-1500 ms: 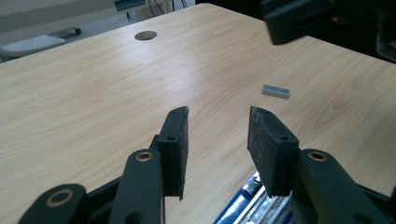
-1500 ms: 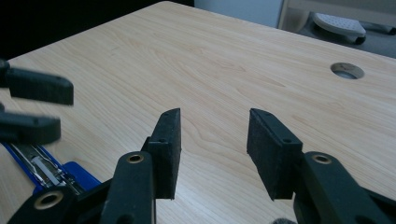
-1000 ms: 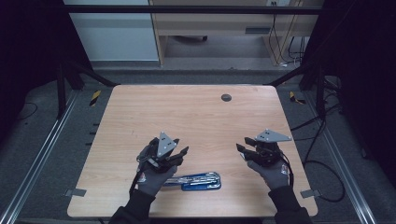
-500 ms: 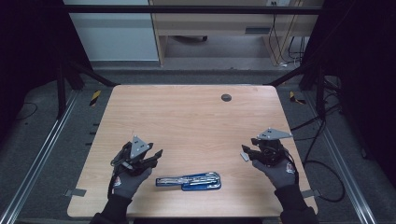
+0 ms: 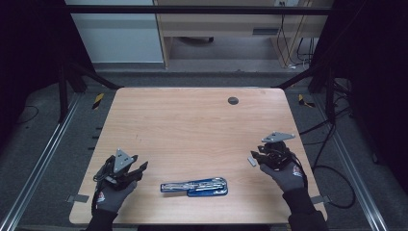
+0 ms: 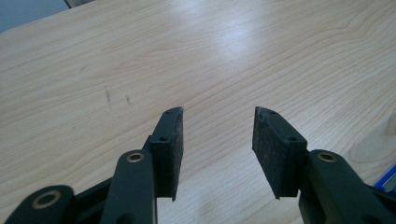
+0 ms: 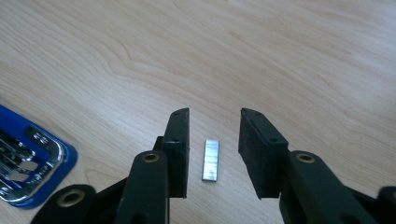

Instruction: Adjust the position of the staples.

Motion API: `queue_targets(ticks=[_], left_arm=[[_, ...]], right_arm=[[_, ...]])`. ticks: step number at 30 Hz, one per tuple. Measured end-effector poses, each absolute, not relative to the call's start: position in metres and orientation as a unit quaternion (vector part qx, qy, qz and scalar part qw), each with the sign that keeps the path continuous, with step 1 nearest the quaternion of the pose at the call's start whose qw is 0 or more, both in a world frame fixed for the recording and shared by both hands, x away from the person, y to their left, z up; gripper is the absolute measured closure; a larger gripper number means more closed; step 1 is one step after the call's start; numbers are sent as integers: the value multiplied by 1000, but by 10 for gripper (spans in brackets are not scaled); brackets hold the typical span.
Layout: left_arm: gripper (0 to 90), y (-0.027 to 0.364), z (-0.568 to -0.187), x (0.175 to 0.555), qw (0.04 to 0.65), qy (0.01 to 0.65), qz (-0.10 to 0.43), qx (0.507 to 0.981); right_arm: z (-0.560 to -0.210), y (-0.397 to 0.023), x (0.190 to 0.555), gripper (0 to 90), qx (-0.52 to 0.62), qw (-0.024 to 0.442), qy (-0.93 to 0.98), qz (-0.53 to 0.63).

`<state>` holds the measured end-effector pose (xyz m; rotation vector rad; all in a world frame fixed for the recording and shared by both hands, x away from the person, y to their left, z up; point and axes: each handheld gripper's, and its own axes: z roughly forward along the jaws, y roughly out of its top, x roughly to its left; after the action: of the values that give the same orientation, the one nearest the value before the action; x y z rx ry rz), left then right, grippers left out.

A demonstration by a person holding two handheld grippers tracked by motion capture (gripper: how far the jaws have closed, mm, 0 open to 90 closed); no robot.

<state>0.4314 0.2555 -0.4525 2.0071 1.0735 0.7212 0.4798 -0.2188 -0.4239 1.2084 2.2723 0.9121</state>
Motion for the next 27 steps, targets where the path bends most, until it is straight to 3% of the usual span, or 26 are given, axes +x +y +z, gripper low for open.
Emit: queue_targets(ticks=[15,27], left_arm=[[552,266,-463,432,347,439,283,779],[553,264,-464,433,343,432,282,785]], right_arm=[[-454,-208,498,738,449,165,836,270],[-465,-206,508,733,461,156,836,255]])
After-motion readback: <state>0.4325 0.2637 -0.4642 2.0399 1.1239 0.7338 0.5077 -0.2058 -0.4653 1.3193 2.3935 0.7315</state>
